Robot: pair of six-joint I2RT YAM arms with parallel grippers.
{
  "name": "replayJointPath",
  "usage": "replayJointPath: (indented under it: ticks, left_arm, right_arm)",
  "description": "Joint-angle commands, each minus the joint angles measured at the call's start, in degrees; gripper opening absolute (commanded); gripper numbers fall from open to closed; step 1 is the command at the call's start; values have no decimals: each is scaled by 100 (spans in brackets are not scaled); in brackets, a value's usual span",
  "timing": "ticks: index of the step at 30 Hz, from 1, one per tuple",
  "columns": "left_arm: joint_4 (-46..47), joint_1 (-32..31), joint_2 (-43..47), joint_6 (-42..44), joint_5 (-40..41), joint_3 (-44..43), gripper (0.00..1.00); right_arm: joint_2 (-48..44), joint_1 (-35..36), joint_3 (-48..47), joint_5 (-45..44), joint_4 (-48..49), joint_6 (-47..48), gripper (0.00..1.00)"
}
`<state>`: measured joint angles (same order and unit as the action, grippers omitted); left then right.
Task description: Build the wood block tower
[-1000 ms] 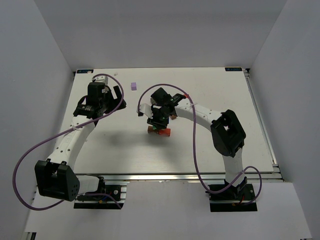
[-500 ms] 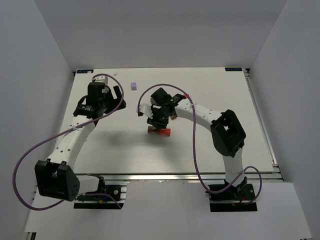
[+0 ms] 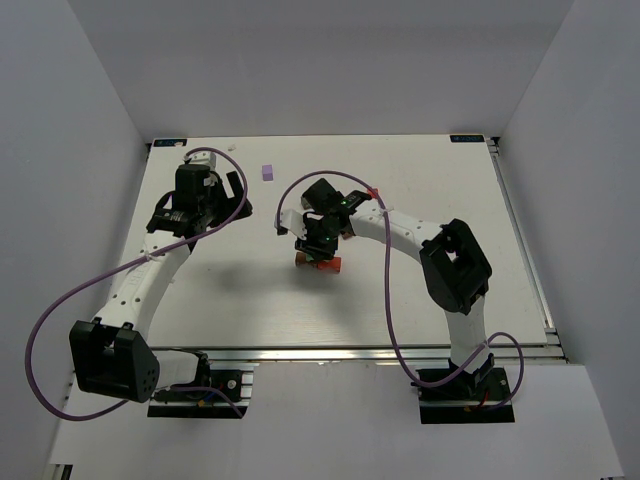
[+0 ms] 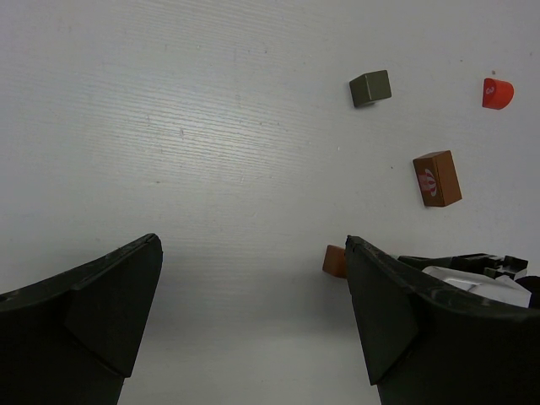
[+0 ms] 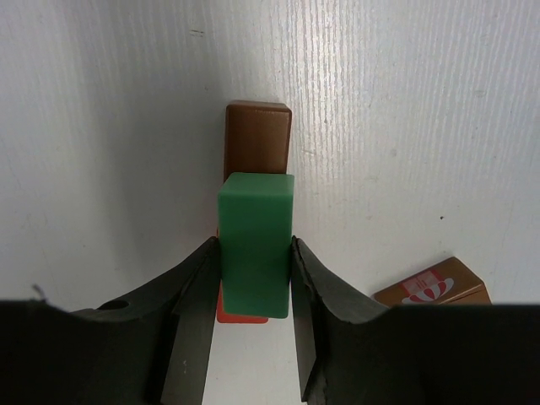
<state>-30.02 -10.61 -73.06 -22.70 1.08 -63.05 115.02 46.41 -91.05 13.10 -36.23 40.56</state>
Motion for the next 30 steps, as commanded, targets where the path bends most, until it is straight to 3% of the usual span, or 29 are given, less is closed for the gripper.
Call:
replayJointPath:
  ticks: [1,24,29,30]
  left_arm:
    - [-30,-2,151,55,76,-111,98]
    - [-39,-2,178,72,112,-111,98]
    - [-39,-11,169,73,129,-111,98]
    - [-39,-2,169,64,129,-111,98]
  right_arm:
    - [-235,17,8,-18,107,-30,42]
    - [-261,8,8,17,63,-100,48]
    - [-287,8,-19,61,72,-144,53]
    - [-296,-1,-27,96,55,-127,60]
